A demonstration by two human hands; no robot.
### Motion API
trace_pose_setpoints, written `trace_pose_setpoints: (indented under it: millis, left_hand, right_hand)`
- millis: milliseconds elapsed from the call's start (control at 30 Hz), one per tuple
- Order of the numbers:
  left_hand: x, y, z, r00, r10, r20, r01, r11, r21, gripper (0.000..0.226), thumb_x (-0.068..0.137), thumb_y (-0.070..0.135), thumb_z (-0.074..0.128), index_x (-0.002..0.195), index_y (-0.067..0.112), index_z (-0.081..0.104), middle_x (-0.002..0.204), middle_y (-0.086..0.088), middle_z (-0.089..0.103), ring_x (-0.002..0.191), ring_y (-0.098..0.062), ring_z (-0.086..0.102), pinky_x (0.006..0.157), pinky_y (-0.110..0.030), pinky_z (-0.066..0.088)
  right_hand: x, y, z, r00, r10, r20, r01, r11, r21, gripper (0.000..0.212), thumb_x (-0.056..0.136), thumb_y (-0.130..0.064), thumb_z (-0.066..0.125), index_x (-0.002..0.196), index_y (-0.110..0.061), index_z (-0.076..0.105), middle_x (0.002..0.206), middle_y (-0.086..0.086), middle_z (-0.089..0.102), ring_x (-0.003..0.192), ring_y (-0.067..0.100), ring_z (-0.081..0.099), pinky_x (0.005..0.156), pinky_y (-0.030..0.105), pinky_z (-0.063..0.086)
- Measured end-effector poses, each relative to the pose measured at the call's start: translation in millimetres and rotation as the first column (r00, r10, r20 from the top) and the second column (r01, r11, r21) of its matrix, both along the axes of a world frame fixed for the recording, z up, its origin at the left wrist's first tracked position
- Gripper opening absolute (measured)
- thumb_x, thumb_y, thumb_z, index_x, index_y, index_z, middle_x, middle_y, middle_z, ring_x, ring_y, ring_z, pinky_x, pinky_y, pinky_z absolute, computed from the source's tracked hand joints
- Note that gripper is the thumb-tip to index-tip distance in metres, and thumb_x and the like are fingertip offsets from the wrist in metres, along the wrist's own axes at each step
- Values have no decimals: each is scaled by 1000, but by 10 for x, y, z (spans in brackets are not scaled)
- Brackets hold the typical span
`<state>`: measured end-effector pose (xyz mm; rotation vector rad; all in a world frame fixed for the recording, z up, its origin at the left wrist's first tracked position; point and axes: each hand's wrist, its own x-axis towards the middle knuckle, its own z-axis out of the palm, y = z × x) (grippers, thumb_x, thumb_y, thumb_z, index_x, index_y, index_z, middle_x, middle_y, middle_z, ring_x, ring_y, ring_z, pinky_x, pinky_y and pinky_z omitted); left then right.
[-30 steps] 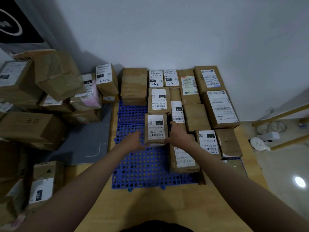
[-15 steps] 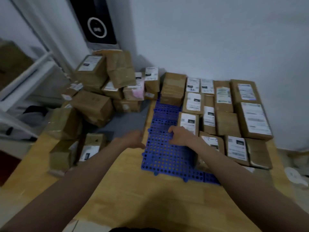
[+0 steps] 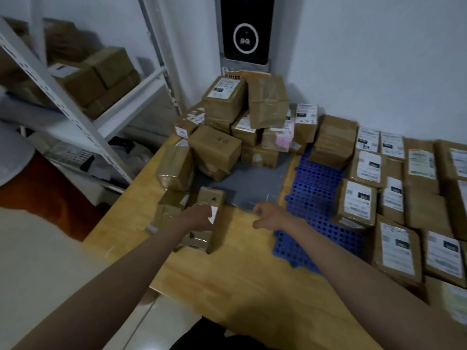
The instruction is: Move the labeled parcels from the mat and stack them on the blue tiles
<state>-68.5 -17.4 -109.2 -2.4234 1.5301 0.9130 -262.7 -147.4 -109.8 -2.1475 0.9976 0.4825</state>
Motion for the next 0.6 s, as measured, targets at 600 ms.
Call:
trace_pose_setpoints:
  millis: [600]
  left_hand:
    - [510, 344, -687, 990, 8, -139, 13, 988, 152, 70, 74, 27, 83, 129, 9, 44, 123, -9, 58, 106, -23, 60, 74, -27, 47]
  right_hand:
    - [941, 1215, -744, 968, -246, -56, 252, 952, 175, 67, 87, -21, 71, 142, -5, 36, 136, 16, 54, 120, 30, 55, 92, 35, 47]
